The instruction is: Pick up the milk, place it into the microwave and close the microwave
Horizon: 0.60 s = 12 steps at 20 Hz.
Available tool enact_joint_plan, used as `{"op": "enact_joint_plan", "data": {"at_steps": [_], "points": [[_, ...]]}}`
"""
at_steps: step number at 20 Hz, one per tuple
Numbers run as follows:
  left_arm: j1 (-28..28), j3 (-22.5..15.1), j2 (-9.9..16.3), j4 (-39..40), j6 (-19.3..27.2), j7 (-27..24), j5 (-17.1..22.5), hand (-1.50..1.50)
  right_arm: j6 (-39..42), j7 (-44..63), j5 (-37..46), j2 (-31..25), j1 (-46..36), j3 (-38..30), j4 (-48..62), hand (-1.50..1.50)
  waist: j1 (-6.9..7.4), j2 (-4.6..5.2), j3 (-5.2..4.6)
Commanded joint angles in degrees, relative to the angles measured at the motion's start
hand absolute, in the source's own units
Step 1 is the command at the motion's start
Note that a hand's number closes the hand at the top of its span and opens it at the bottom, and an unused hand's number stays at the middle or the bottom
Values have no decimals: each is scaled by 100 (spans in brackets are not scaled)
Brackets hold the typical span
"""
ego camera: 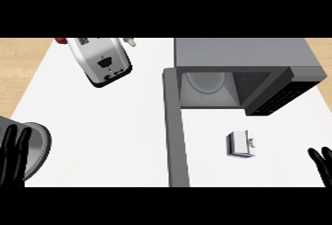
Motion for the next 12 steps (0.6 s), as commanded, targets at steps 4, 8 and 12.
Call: {"op": "enact_joint_plan", "data": {"at_steps": [4,8,12], "points": [[1400,-21,-17,-260,-599,-941,471,-150,452,-721,564,201,1005,5,-214,-150,6,-10,-2],[1750,-210,-89,-342,-665,-1107,340,-150,282,-964,1289,492,658,257,273,-150,34,2,0],[2300,274,120,-403,-1098,-1563,784,-150,154,-1192,1518,682,564,373,646,-150,57,3,-2]]}}
